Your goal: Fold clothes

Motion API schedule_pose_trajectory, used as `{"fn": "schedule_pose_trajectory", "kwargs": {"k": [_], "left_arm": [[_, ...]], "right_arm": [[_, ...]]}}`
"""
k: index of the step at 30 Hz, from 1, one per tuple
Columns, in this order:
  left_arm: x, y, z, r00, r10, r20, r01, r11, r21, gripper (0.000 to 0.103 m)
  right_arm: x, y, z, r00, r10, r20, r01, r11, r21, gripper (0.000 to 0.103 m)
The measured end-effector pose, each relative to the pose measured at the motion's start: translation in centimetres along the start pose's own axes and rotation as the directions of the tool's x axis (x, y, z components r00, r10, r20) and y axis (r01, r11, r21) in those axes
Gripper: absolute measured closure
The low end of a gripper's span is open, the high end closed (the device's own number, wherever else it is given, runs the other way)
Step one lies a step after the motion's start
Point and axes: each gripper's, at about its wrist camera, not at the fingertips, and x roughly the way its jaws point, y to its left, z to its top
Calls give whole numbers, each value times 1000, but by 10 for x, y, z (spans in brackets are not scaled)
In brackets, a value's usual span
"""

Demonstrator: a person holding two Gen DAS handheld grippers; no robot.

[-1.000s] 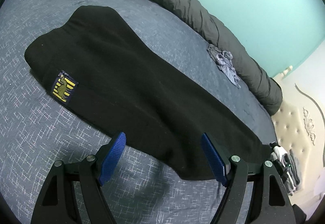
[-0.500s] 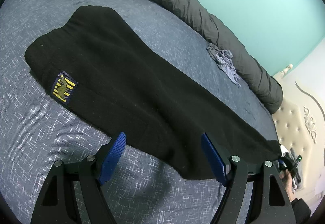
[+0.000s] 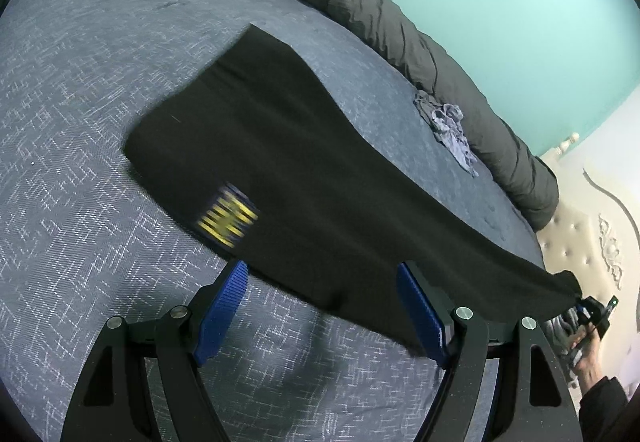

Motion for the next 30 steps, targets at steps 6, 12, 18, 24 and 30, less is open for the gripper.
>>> {"fn": "schedule_pose_trajectory", "kwargs": {"k": [6, 12, 18, 24, 30], "left_arm": [[1, 1, -2, 1000, -3, -7, 3, 1000, 0, 23], [3, -9, -1, 1000, -14, -7, 15, 1000, 27, 23], [2, -10, -3, 1000, -10, -9, 10, 999, 46, 23], [-1, -7, -1, 1000, -15, -6, 15, 999, 38, 23], [-14, 4, 5, 999, 15, 30, -17, 999, 45, 23]], "right_arm": [[-15, 10, 13, 999, -29, 15, 31, 993, -113, 92], [-17, 67, -5, 1000, 13, -25, -18, 974, -225, 91], [-14, 164, -46, 978, 170, -119, -198, 933, -300, 91], [-15, 288, -113, 930, 271, -247, -352, 849, -394, 91], [-28, 396, -198, 886, 310, -344, -453, 731, -509, 91]]}}
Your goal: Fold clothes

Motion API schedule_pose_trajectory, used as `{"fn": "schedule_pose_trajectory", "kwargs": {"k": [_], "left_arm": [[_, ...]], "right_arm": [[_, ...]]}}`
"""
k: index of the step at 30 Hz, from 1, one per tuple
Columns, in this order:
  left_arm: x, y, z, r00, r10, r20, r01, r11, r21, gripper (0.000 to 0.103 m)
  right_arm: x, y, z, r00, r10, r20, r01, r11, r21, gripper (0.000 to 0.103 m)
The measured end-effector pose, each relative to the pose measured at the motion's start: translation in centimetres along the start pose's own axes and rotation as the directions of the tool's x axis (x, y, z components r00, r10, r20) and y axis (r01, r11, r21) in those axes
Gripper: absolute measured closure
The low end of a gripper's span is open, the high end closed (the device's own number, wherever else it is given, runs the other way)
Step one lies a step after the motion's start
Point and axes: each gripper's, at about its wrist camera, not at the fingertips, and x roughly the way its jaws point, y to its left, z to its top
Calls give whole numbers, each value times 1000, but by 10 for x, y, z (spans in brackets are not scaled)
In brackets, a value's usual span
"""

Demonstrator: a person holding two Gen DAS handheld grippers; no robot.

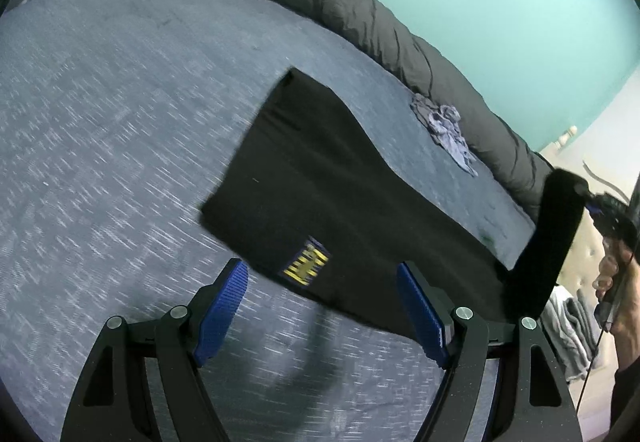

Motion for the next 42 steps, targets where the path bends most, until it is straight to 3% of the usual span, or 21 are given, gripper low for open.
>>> {"fn": "schedule_pose_trajectory", "kwargs": {"k": [4, 10, 15, 20, 23, 24, 25, 26, 28, 34, 42], "left_arm": [[-6, 13, 3, 1000, 10, 10, -10, 1000, -19, 23], [-14, 31, 7, 1000, 5, 20, -4, 998, -63, 23], [-21, 37, 8, 1000, -6, 31, 8, 997, -82, 23], [-23, 44, 9, 1000, -3, 31, 6, 995, -98, 23], [-24, 44, 9, 999, -11, 36, 15, 995, -103, 23], [-24, 44, 9, 999, -14, 36, 18, 995, -102, 23], [-24, 44, 9, 999, -15, 35, 19, 995, -101, 23], [-24, 44, 9, 999, -15, 34, 19, 995, -101, 23], [-24, 43, 9, 999, -16, 34, 19, 994, -103, 23], [-21, 38, 10, 999, -25, 29, 28, 995, -98, 23], [-6, 18, 16, 998, -62, 20, 64, 992, -105, 23]], "right_arm": [[29, 73, -10, 994, 96, -45, -98, 993, -64, 91], [64, 165, -31, 966, 218, -140, -234, 966, -111, 91], [95, 211, -63, 944, 258, -207, -288, 949, -127, 91], [112, 227, -85, 922, 274, -273, -318, 939, -134, 87], [113, 225, -94, 880, 351, -320, -396, 914, -88, 76], [108, 223, -92, 870, 387, -304, -427, 901, -74, 67], [101, 220, -91, 864, 416, -284, -450, 891, -63, 52], [96, 217, -87, 859, 438, -265, -465, 884, -47, 45], [84, 208, -77, 867, 444, -228, -461, 887, -26, 42], [51, 154, -63, 923, 360, -135, -362, 932, 10, 42], [4, 54, -119, 976, 169, -136, -165, 985, 41, 42]]}}
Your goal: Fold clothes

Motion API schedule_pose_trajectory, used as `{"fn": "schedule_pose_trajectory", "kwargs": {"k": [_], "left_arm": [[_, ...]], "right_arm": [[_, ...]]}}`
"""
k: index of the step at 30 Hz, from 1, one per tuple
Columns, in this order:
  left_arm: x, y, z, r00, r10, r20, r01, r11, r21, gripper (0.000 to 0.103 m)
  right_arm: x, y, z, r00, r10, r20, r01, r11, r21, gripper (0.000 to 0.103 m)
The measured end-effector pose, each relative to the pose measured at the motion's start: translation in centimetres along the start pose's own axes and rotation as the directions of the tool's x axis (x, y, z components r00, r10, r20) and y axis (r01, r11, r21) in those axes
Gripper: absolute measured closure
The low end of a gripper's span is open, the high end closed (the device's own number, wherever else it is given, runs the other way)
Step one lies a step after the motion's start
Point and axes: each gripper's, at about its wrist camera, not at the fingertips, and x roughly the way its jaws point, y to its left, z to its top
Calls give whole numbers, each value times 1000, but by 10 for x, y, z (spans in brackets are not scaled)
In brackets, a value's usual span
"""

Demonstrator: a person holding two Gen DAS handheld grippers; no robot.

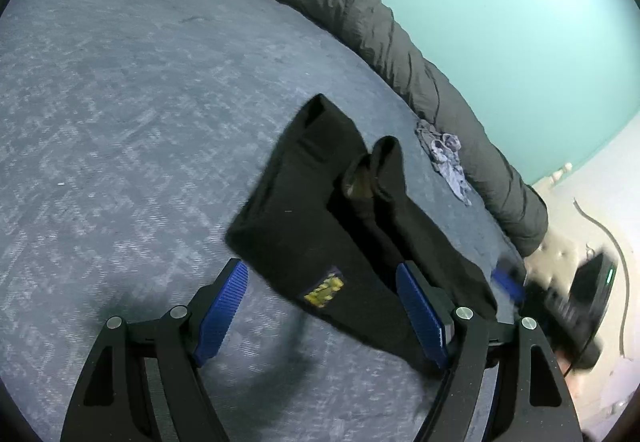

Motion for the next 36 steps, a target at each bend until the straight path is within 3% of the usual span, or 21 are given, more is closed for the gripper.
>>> {"fn": "schedule_pose_trajectory", "kwargs": {"k": [3, 9, 17, 19, 25, 31, 36], "left_arm": [[11, -16, -3, 1000, 0, -14, 1, 1000, 29, 23], [38, -42, -20, 998, 36, -59, -29, 993, 118, 23], [55, -44, -22, 997, 63, -43, -59, 995, 83, 22], [58, -45, -18, 998, 62, -29, -60, 996, 68, 18], [70, -48, -7, 998, 57, 9, -57, 998, 36, 14], [56, -65, 1, 993, 56, 104, -62, 996, 57, 14], [68, -63, 1, 995, 54, 81, -59, 997, 58, 14]], "right_arm": [[-21, -26, -20, 998, -58, 10, 58, 998, 3, 42], [-61, -83, -62, 981, -194, 23, 190, 974, 120, 42], [-97, -118, -95, 989, -127, 81, 107, 971, 214, 42], [-100, -122, -101, 990, -109, 86, 87, 971, 221, 42], [-98, -132, -110, 995, -55, 88, 32, 968, 248, 42], [-91, -137, -113, 996, -16, 87, -8, 962, 272, 42], [-90, -141, -115, 996, -2, 89, -23, 958, 286, 42]]}}
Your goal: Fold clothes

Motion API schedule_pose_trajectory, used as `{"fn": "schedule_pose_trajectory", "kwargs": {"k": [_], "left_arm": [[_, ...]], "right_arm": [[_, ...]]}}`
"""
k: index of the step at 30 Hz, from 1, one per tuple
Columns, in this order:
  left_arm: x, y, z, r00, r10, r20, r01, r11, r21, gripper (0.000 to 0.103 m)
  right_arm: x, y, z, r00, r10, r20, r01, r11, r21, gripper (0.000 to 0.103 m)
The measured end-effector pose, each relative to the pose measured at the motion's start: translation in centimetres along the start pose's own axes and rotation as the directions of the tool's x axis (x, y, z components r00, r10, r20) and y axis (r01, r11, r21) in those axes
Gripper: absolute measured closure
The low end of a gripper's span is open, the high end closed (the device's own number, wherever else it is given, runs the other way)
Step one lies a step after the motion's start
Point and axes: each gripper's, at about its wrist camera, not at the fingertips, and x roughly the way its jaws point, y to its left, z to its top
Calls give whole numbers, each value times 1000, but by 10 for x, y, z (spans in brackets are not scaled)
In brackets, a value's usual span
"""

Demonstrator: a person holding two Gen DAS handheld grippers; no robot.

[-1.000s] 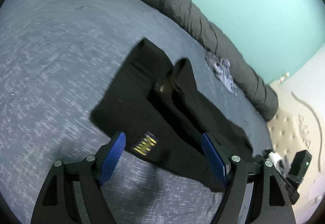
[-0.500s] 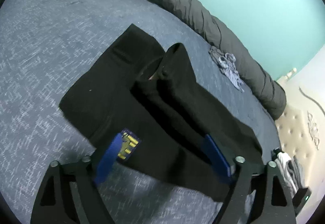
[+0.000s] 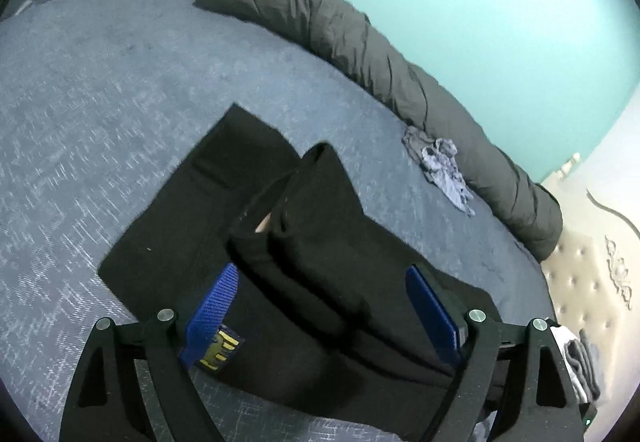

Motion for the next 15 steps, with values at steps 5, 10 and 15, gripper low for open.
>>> {"fn": "schedule_pose_trajectory", "kwargs": {"k": [5, 10, 15], "left_arm": [[13, 19, -3, 1000, -3, -20, 2, 998, -61, 15], [16, 20, 0, 1000, -28, -9, 28, 999, -46, 27], [23, 30, -4, 998, -48, -30, 45, 995, -86, 63]], "right_arm": [[2, -4, 0, 1000, 9, -4, -9, 1000, 24, 42], [3, -7, -1, 1000, 4, -8, -3, 999, 37, 42], [2, -4, -1, 1000, 6, -3, -6, 999, 32, 42]]}}
